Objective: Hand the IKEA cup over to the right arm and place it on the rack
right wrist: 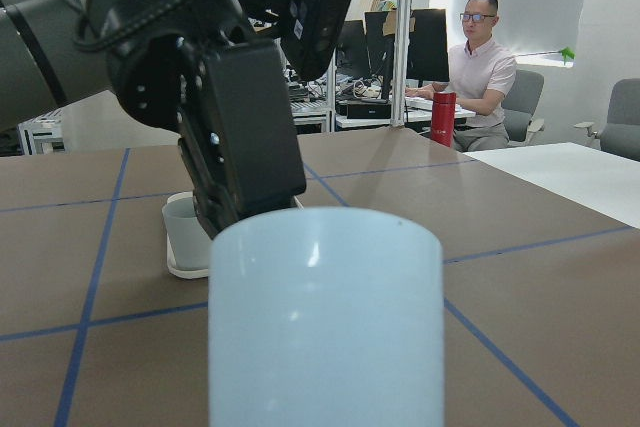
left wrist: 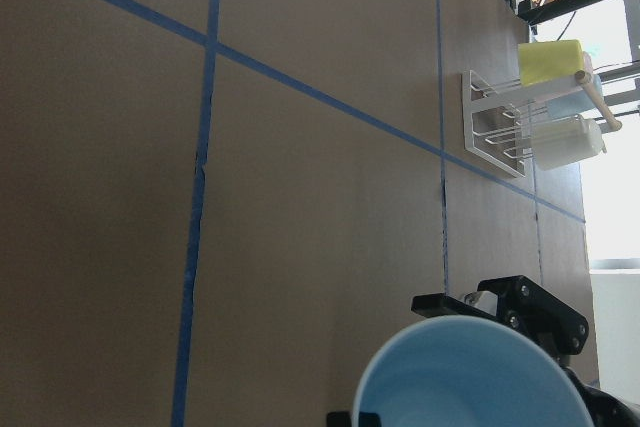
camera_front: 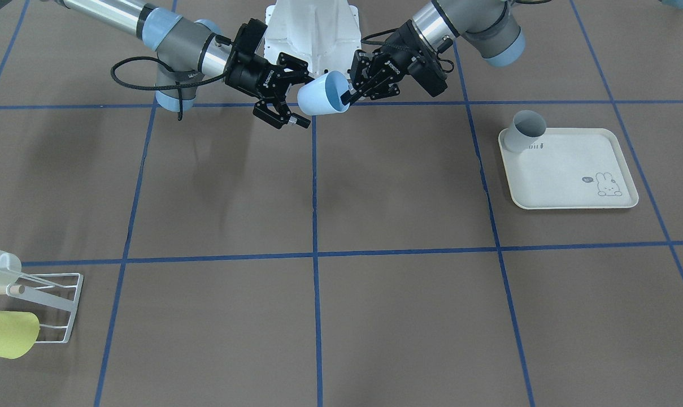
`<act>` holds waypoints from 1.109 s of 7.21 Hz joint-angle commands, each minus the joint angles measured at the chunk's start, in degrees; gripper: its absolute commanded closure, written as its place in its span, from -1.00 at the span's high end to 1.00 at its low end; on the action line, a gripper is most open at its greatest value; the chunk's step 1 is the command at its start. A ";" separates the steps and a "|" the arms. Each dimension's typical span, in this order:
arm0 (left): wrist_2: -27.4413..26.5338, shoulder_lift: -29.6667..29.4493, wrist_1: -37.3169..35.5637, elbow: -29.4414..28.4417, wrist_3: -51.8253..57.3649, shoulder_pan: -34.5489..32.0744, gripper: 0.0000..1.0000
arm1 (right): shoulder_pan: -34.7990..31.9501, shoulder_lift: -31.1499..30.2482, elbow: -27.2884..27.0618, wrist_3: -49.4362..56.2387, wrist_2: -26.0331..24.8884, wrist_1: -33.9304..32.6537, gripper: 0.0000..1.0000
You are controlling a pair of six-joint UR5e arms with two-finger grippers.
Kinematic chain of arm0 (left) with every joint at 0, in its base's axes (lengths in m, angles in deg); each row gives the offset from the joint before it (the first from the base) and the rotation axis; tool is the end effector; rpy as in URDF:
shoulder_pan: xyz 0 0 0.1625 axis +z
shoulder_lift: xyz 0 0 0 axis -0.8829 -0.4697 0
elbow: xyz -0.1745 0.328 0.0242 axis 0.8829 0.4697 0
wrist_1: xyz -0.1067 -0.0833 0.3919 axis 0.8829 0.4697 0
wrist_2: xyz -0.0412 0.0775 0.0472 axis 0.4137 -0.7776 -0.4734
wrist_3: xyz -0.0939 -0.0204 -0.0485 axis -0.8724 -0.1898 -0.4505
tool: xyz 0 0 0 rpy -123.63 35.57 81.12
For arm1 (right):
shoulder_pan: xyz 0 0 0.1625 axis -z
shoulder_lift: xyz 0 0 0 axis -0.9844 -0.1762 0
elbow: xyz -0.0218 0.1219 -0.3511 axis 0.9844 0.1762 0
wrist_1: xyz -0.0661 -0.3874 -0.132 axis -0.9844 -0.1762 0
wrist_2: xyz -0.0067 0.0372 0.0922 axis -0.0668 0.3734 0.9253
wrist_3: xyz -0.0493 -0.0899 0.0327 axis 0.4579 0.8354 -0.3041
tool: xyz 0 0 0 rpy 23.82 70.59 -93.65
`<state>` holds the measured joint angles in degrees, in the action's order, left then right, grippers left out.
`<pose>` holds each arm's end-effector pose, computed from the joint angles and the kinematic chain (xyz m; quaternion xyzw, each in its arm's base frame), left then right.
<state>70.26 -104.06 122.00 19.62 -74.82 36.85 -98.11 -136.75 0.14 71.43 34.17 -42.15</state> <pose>0.4278 -0.3252 0.1735 0.0809 0.7261 -0.0919 0.6766 -0.4979 -0.3098 0.2128 0.6256 -0.5530 -0.2539 0.4881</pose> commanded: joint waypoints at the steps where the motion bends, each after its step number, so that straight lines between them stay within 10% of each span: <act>1: 0.05 -0.24 -0.07 -0.06 -0.06 0.00 -1.00 | 0.15 -0.18 -0.01 2.08 0.00 -0.05 0.98; 8: 0.05 -0.51 -0.07 -0.50 -0.06 0.00 -1.00 | 0.32 -0.10 -0.80 2.09 0.00 -0.05 0.86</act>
<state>70.31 -104.56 121.94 19.16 -74.88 36.85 -97.69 -136.83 -0.38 73.51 34.17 -42.20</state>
